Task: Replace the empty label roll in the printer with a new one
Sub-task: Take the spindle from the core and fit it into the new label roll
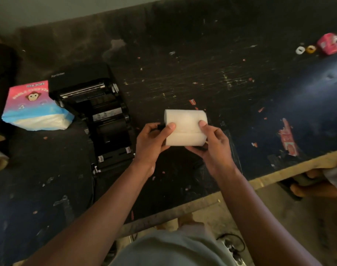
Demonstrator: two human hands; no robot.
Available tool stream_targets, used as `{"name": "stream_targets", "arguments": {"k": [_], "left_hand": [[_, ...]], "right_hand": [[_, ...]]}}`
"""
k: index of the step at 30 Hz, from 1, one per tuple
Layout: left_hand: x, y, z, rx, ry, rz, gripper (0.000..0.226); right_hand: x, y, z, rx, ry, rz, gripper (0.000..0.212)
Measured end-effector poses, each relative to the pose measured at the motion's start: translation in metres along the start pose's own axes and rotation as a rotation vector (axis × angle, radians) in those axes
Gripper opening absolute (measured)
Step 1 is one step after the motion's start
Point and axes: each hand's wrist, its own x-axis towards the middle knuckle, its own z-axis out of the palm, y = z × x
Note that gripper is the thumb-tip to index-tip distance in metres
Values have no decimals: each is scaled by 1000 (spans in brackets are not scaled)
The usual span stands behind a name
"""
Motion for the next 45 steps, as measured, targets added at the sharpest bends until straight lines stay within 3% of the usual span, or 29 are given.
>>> {"name": "stream_targets", "arguments": {"k": [5, 7, 9, 10, 11, 14, 17, 25, 34, 38, 45], "left_hand": [[22, -11, 30, 26, -123, 28, 62], [32, -22, 32, 55, -78, -34, 55], [40, -45, 32, 343, 12, 3, 25], [41, -62, 33, 597, -7, 69, 9], [40, -78, 33, 842, -80, 136, 8], [34, -124, 33, 1301, -342, 263, 44], [30, -144, 36, 1522, -367, 352, 61], [33, -131, 14, 1345, -233, 217, 66], [3, -14, -41, 905, 22, 610, 54], [-17, 23, -55, 844, 100, 720, 54], [-37, 39, -82, 870, 180, 834, 54]], "right_hand": [[11, -21, -30, 92, 29, -65, 46], [15, -31, -33, 91, 60, -91, 38], [16, -39, -37, 105, 87, -100, 40], [16, -40, -43, 122, 105, -95, 45], [15, -41, -49, 141, 124, -89, 48], [11, -39, -67, 175, 167, -75, 43], [6, -35, -79, 176, 196, -81, 34], [-11, -19, -87, 183, 233, -81, 30], [-20, -5, -55, 163, 182, -16, 35], [-25, 0, -29, 180, 91, 17, 52], [-31, 7, 4, 173, -4, 26, 59]]}}
